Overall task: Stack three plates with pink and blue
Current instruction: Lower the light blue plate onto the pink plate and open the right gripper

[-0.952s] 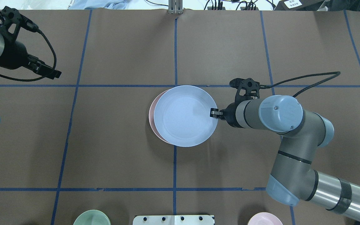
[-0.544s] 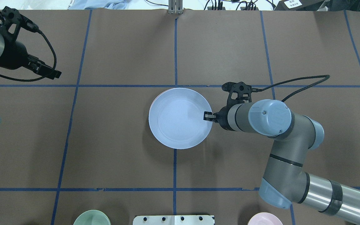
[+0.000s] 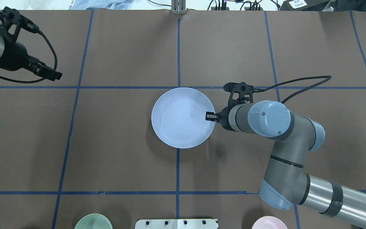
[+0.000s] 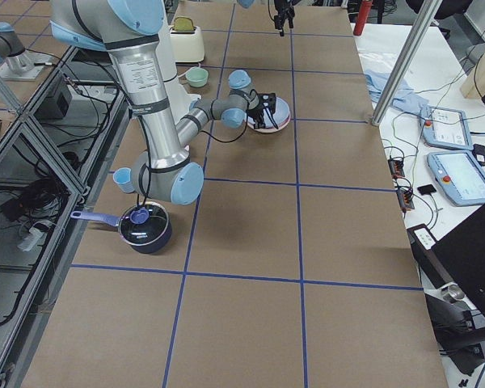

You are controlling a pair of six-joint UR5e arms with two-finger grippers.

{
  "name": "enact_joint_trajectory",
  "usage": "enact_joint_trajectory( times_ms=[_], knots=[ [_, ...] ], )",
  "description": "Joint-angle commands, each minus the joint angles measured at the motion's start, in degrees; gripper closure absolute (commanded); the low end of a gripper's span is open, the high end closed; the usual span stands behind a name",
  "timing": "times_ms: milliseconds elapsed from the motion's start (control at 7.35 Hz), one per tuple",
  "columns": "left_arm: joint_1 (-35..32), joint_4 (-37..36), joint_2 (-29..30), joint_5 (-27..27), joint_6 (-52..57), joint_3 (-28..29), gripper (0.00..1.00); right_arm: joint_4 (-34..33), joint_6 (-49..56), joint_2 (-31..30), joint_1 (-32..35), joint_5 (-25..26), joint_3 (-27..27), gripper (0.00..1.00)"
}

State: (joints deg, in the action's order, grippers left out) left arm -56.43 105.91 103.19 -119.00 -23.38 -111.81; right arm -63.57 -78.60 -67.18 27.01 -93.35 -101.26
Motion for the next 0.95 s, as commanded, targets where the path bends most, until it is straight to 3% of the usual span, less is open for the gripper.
enact_joint_trajectory(
  times_ms=[0,272,544,680,816],
  knots=[
    [0.00,0.00,-0.01,0.00,0.00,-0.08,0.00,-0.50,0.11,0.12,0.32,0.19,0.10,1.00],
    [0.00,0.00,-0.01,0.00,0.00,-0.16,0.00,-0.50,0.55,0.21,0.06,2.89,0.45,0.01],
    [0.00,0.00,-0.44,0.00,0.09,-0.17,0.00,-2.24,0.55,2.04,0.23,3.53,1.33,0.00],
    [-0.17,0.00,-0.45,-0.09,0.09,-0.25,0.00,-7.04,0.81,4.14,1.97,2.74,1.07,0.00],
    [-0.18,0.00,-1.75,-0.09,0.09,-0.34,0.00,-13.18,2.47,5.55,5.38,-1.96,0.89,0.00]
  ],
)
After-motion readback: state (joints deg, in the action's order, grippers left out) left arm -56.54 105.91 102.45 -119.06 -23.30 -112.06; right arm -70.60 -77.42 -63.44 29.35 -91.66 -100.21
